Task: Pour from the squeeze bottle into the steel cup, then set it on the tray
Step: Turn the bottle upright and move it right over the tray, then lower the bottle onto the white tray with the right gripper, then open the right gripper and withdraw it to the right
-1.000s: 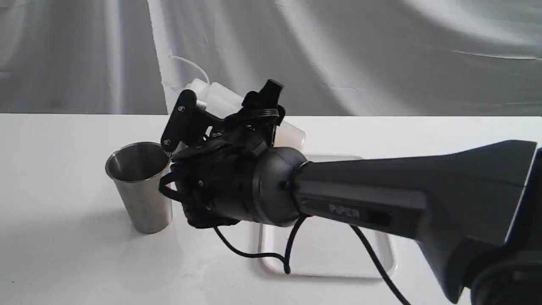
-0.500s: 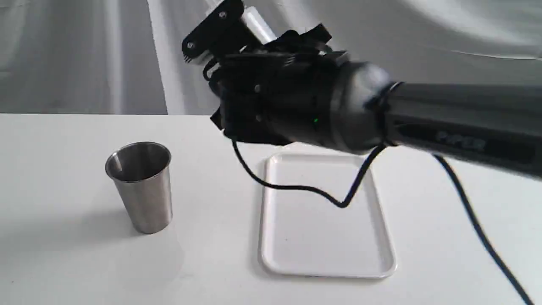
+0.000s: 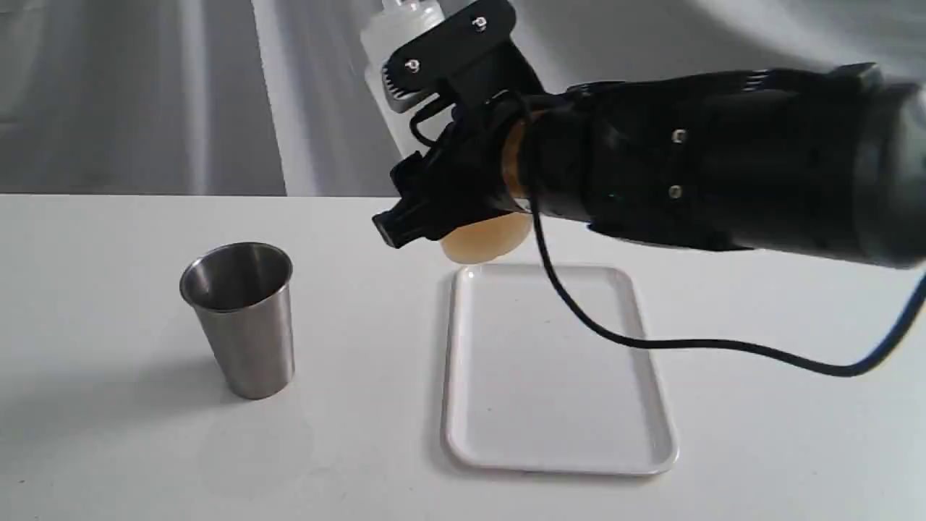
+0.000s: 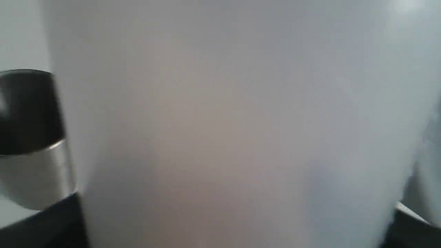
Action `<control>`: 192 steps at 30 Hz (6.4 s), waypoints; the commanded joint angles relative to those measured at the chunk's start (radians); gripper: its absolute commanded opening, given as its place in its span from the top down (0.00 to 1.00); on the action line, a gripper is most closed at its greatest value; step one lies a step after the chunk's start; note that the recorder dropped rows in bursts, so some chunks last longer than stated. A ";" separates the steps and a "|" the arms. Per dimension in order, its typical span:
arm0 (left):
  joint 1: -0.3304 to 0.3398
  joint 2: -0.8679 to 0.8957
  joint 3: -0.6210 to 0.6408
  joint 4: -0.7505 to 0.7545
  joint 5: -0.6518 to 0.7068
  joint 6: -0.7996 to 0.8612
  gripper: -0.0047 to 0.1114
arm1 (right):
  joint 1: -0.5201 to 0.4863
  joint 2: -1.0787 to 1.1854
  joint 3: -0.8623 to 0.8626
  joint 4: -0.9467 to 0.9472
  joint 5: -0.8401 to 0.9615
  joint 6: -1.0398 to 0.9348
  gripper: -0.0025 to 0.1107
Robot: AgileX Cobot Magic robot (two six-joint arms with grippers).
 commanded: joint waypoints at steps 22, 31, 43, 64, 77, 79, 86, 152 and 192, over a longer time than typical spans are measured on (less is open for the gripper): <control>-0.008 -0.003 0.004 -0.001 -0.008 -0.003 0.96 | -0.190 -0.134 0.398 0.876 -0.846 -0.906 0.98; -0.008 -0.003 0.004 -0.001 -0.008 -0.006 0.96 | -0.262 -0.139 0.480 0.859 -0.830 -0.901 0.98; -0.008 -0.003 0.004 -0.001 -0.008 -0.003 0.96 | -0.307 -0.139 0.551 0.759 -0.974 -0.822 0.98; -0.008 -0.003 0.004 -0.001 -0.008 -0.003 0.96 | -0.307 0.103 0.575 0.872 -1.290 -0.863 0.98; -0.008 -0.003 0.004 -0.001 -0.008 -0.005 0.96 | -0.307 0.258 0.575 0.995 -1.352 -0.956 0.98; -0.008 -0.003 0.004 -0.001 -0.008 -0.005 0.96 | -0.307 0.278 0.567 0.998 -1.354 -0.956 0.98; -0.008 -0.003 0.004 -0.001 -0.008 -0.005 0.96 | -0.307 0.339 0.486 0.970 -1.347 -0.956 0.98; -0.008 -0.003 0.004 -0.001 -0.008 -0.005 0.96 | -0.307 0.525 0.392 0.987 -1.342 -0.942 0.38; -0.008 -0.003 0.004 -0.001 -0.008 -0.003 0.96 | -0.307 0.316 0.723 0.974 -1.424 -0.907 0.05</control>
